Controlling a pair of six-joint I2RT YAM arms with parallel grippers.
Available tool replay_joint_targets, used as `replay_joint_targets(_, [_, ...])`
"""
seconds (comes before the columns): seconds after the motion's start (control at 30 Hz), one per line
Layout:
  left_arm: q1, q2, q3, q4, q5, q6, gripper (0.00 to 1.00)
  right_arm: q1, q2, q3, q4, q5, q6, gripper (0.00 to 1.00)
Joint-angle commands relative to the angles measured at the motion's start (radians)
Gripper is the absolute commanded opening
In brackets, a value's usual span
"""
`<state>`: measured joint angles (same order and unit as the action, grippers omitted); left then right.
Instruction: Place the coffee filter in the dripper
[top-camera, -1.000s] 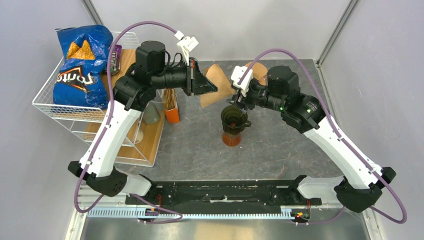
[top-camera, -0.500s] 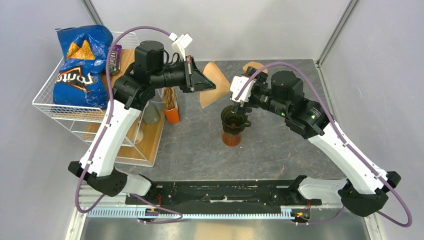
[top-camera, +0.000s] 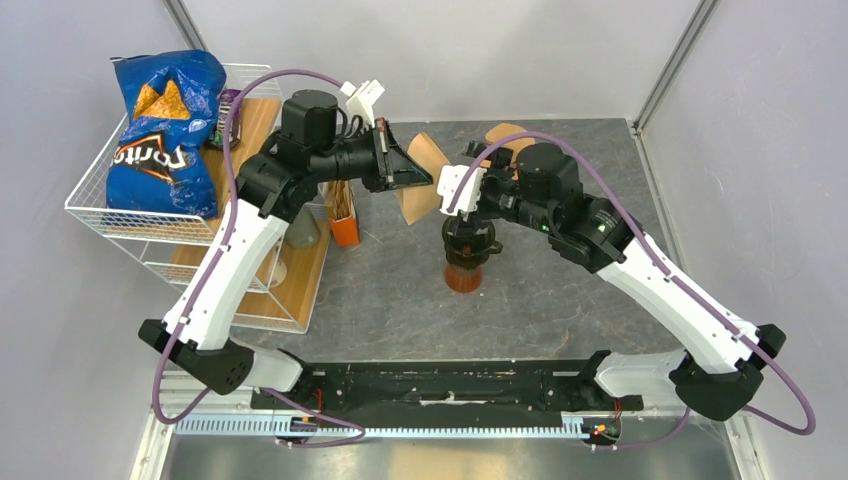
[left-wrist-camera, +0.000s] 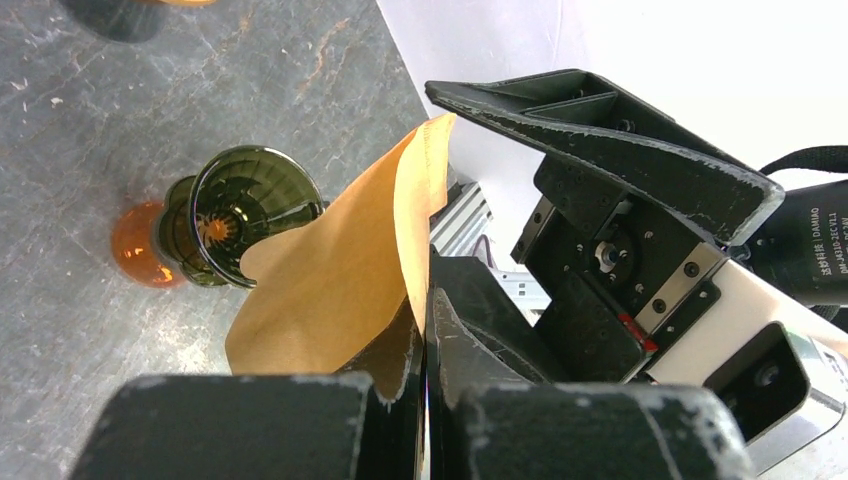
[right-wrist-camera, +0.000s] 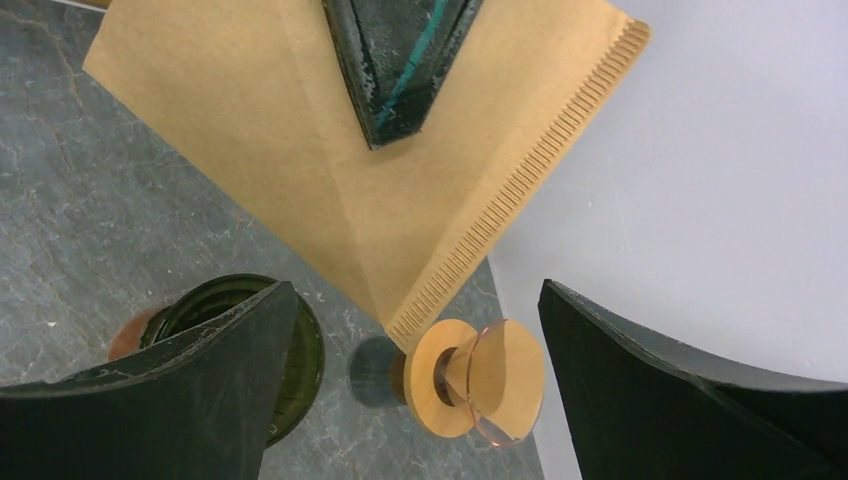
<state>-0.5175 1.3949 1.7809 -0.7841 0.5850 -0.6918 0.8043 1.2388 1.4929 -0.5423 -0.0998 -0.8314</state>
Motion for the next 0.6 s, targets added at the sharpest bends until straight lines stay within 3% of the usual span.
replay_joint_targets(0.0, [-0.004,-0.038,-0.027,0.059,0.024,-0.053,0.02,0.018,0.012,0.044,-0.003,-0.008,-0.011,0.99])
replay_joint_targets(0.1, [-0.014,-0.041,-0.03,0.062,0.019,-0.052,0.02,0.024,0.022,0.052,0.003,-0.004,-0.009,0.99])
replay_joint_targets(0.23, [-0.022,-0.043,-0.036,0.069,0.014,-0.051,0.02,0.034,0.037,0.069,0.007,0.002,-0.01,0.91])
replay_joint_targets(0.57, [-0.028,-0.044,-0.052,0.082,-0.001,-0.043,0.02,0.045,0.032,0.063,0.01,0.003,-0.021,0.59])
